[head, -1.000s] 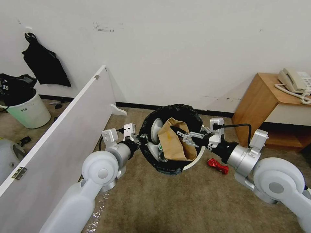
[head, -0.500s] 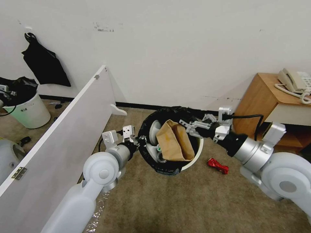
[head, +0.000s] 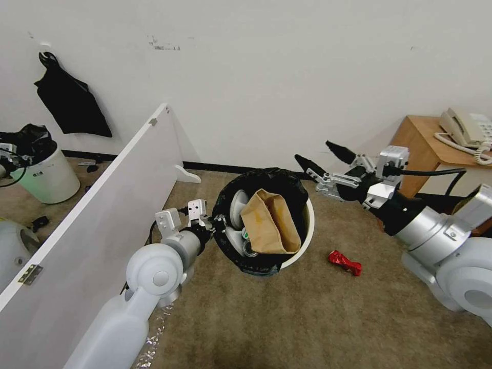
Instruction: Pick up the trash bin, then pick up the garbage from the floor and place it into the trash bin.
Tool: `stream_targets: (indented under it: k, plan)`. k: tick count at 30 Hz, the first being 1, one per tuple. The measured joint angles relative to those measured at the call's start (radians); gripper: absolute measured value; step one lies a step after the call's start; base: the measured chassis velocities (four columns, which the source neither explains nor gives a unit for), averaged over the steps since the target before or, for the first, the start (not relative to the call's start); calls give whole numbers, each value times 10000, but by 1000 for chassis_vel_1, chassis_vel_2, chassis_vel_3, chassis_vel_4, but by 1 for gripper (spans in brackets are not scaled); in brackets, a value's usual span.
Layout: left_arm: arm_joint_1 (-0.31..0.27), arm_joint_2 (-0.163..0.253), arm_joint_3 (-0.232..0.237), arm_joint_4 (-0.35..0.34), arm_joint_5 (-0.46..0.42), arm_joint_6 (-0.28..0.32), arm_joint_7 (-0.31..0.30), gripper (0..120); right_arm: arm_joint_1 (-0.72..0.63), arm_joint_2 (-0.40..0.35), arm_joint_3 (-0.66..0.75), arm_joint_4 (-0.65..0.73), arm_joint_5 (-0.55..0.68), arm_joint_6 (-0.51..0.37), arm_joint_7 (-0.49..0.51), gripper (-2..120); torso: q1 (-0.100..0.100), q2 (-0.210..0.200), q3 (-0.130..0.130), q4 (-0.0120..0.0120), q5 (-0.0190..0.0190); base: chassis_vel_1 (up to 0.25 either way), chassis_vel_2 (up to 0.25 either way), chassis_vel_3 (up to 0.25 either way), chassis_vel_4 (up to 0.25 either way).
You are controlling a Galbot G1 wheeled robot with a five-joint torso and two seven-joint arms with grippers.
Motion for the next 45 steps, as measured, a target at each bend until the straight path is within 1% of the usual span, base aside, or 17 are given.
stream_targets:
  k: [3, 7, 8, 9, 10, 11, 12, 13, 14, 16, 17, 20, 21, 23, 28, 38, 45]
  plan:
    - [104, -20, -108, -114, 100, 0, 50, 1, -258, 65, 300, -47, -749, 106, -169, 100, 0, 0, 0, -1, 0, 0, 0, 0, 0]
    - [180, -64, -213, -198, 209, 0, 85, 1, -615, 190, 598, -51, -1277, 187, -320, 100, 0, 0, 0, 1, 0, 0, 0, 0, 0]
    - [193, -81, -230, -223, 238, 0, 95, 1, -806, 271, 743, -38, -1496, 224, -372, 100, 0, 0, 0, 3, 0, 0, 0, 0, 0]
    - [212, -113, -239, -282, 323, -1, 162, 1, -1338, 541, 1124, 4, -2123, 347, -507, 100, 0, 0, 0, -2, 0, 0, 0, 0, 0]
    - [212, -113, -239, -282, 323, -1, 162, 1, -1338, 541, 1124, 4, -2123, 347, -507, 100, 0, 0, 0, -2, 0, 0, 0, 0, 0]
    - [221, -129, -239, -308, 386, -1, 208, 1, -1736, 800, 1448, 29, -2676, 432, -718, 100, 0, 0, 0, -2, 1, 0, 0, 0, 0]
    - [221, -132, -239, -310, 396, 0, 217, 1, -1799, 839, 1501, 35, -2753, 442, -757, 100, 0, 0, 0, -2, 1, 0, 0, 0, 0]
    - [228, -197, -249, -325, 516, 0, 302, 1, -2503, 1309, 2036, 137, -3594, 558, -1182, 100, 0, 0, 0, -3, 1, 0, 0, 0, 0]
    - [228, -197, -249, -325, 516, 0, 302, 1, -2503, 1309, 2036, 137, -3594, 558, -1182, 100, 0, 0, 0, -3, 1, 0, 0, 0, 0]
    - [249, -288, -255, -337, 654, 0, 376, 1, -3259, 1815, 2515, 265, -4455, 728, -1591, 100, 0, 0, -1, -2, 1, 0, 0, 0, 0]
    - [249, -288, -255, -337, 654, 0, 376, 1, -3259, 1815, 2515, 265, -4455, 728, -1591, 100, 0, 0, -1, -2, 1, 0, 0, 0, 0]
    - [172, -335, -107, -285, 932, -1, 499, 1, -4363, 2623, 3104, 476, -5627, 1135, -2138, 100, 0, 0, -1, -3, 0, 0, 0, 0, 0]
    - [172, -335, -107, -285, 932, -1, 499, 1, -4363, 2623, 3104, 476, -5627, 1135, -2138, 100, 0, 0, -1, -3, 0, 0, 0, 0, 0]
    - [145, -380, -33, -285, 1065, -1, 610, 1, -4859, 3211, 3361, 551, -6319, 1447, -2490, 100, 0, 1, -1, -6, -1, 0, 0, 0, 0]
    - [292, -371, -111, -388, 1316, 3, 746, 1, -4914, 3625, 3297, 511, -6667, 1620, -2606, 100, 0, 0, 1, 4, 0, 0, 0, 0, 0]
    - [586, -212, -383, -687, 1476, 0, 796, 1, -4912, 4023, 3399, 430, -6857, 1754, -2622, 100, 0, 0, 0, 0, 0, 0, 0, 0, 0]
    - [1101, -186, -892, -849, 1887, -118, 982, 1, -4986, 4391, 3882, 413, -6963, 1912, -2687, 100, 0, 0, 0, 0, -1, 0, 0, 0, 0]
